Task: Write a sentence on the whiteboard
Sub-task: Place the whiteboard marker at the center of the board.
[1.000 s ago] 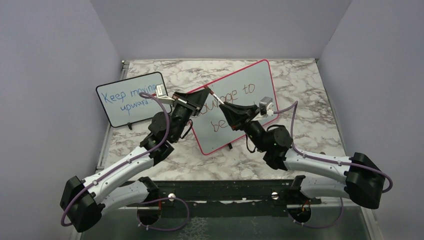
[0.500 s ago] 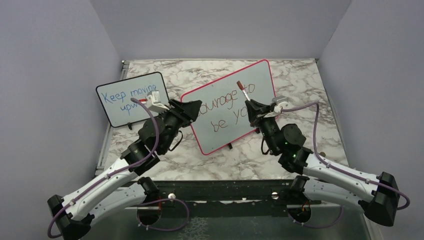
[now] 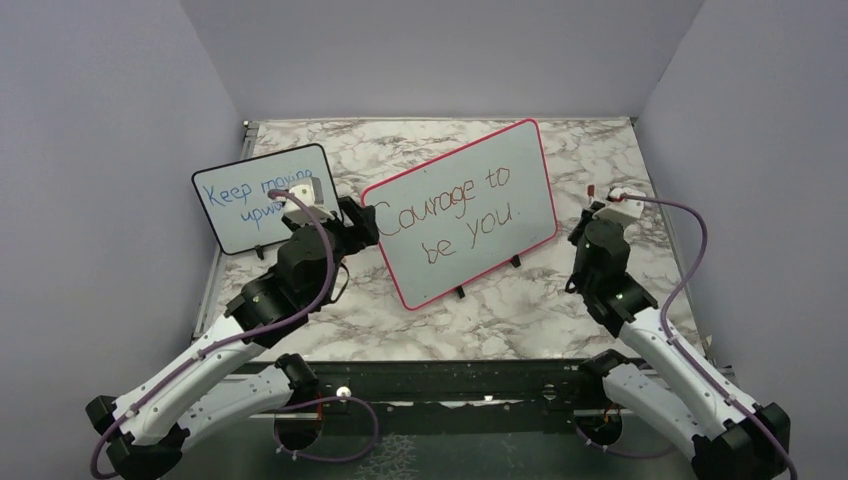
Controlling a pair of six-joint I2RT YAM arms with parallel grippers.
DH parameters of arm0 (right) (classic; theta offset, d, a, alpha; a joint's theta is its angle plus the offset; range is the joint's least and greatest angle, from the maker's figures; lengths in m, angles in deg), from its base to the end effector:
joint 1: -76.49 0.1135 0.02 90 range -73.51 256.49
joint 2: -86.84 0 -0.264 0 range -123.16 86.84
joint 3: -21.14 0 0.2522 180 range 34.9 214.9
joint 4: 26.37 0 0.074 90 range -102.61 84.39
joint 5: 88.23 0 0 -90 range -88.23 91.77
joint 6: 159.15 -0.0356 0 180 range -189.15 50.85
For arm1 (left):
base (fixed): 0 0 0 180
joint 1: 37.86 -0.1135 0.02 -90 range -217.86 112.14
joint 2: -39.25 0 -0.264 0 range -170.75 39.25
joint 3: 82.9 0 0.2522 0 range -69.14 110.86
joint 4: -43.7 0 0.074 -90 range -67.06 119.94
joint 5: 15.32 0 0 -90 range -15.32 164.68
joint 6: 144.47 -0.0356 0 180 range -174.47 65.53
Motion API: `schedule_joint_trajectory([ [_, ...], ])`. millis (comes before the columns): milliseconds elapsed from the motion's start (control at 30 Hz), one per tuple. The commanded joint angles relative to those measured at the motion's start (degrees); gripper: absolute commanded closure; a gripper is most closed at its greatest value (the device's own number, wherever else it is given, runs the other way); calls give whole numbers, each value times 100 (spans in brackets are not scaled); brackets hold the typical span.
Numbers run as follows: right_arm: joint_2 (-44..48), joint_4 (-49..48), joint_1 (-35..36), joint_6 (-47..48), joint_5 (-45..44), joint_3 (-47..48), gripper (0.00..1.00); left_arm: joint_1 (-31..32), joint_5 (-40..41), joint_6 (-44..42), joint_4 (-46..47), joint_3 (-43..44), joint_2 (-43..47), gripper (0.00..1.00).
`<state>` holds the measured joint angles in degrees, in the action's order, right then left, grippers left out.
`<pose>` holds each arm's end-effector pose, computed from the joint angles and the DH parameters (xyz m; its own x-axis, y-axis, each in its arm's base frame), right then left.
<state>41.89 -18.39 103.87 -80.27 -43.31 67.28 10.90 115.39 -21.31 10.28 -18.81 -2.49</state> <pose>0.1748 0.0621 0.2935 -0.0452 0.1299 -0.9905 0.3142 0.9430 0.1094 0.1199 -0.1015 0.3658 -0.1869 -0.4157 -0.8901 0.0547 0.9002 -0.4320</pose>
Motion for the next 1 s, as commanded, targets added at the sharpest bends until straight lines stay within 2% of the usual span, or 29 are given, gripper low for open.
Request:
schedule_joint_trajectory([
  [0, -338, 1150, -759, -1120, 314, 44, 99, -202, 550, -737, -170, 366, -258, 21],
  [167, -1033, 1651, -939, -1857, 336, 53, 99, -368, 489, -795, -55, 222, -264, 16],
  [400, -1848, 2041, -1103, -2854, 585, -153, 97, -371, 774, -1145, -148, -223, 504, 9],
  [533, -2050, 2280, -1118, -3324, 614, -200, 90, -371, 905, -1291, -344, -441, 1014, 5],
  [700, -1887, 2476, -1119, -3762, 520, -370, 70, -367, 976, -1295, -460, -750, 1664, 1],
  [967, -822, 2685, -1120, -3803, 474, -560, 47, -368, 718, -1353, -569, -805, 2203, 1],
])
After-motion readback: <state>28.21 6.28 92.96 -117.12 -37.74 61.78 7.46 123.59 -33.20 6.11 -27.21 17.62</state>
